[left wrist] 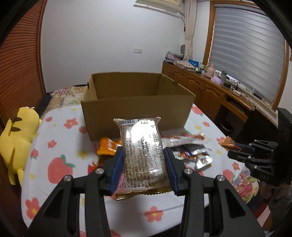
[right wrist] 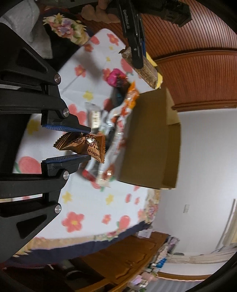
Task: Organize snacks
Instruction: 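Carry the cereal bar and brown candy into the box and open both tools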
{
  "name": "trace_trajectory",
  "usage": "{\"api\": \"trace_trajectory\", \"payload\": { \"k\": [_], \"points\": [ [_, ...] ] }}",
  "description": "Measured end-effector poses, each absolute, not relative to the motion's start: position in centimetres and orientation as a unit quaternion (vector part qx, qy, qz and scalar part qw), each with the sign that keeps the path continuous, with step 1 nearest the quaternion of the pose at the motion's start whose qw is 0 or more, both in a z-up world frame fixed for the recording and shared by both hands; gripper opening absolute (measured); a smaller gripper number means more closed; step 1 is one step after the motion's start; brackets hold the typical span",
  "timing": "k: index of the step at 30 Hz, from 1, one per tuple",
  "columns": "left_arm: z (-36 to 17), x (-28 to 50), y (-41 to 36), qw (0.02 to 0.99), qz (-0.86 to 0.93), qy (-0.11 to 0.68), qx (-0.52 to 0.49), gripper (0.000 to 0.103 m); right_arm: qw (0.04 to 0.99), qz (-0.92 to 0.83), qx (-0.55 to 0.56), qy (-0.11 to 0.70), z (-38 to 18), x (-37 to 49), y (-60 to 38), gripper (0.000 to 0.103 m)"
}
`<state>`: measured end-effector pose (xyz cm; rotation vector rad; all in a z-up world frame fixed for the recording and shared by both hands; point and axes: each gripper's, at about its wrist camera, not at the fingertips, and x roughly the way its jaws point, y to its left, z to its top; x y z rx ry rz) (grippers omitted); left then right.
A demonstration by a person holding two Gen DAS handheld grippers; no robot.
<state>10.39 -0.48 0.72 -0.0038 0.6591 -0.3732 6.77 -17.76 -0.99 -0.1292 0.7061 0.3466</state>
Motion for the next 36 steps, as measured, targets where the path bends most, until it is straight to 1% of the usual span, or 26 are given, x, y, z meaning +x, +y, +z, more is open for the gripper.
{"api": "trace_trajectory", "payload": {
  "k": [6, 11, 21, 25, 29, 33, 36],
  "points": [
    [2.1, 11.8, 0.2, 0.934, -0.176, 0.311, 0.0, 0.042, 0.929, 0.168, -0.069, 0.322, 1.2, 8.2, -17.8, 0.021],
    [3.6, 14.7, 0.5, 0.938, -0.168, 0.302, 0.012, 0.042, 0.933, 0.169, -0.076, 0.308, 2.8, 10.3, -17.7, 0.021],
    [5.0, 21.8, 0.8, 0.942, -0.151, 0.3, 0.017, 0.043, 0.937, 0.176, -0.074, 0.291, 6.3, 18.7, -16.8, 0.021],
    [4.5, 24.9, 0.8, 0.939, -0.146, 0.312, 0.02, 0.043, 0.933, 0.177, -0.071, 0.305, 6.2, 22.6, -16.2, 0.021],
    [3.4, 27.8, 0.9, 0.93, -0.146, 0.337, 0.015, 0.043, 0.927, 0.17, -0.07, 0.327, 5.0, 25.8, -15.2, 0.021],
    [2.5, 29.6, 0.8, 0.922, -0.149, 0.358, 0.003, 0.043, 0.922, 0.164, -0.063, 0.346, 3.8, 28.2, -14.4, 0.021],
    [2.0, 30.3, 0.3, 0.921, -0.143, 0.362, 0.013, 0.043, 0.919, 0.159, -0.066, 0.356, 3.2, 29.4, -13.8, 0.021]
  ]
}}
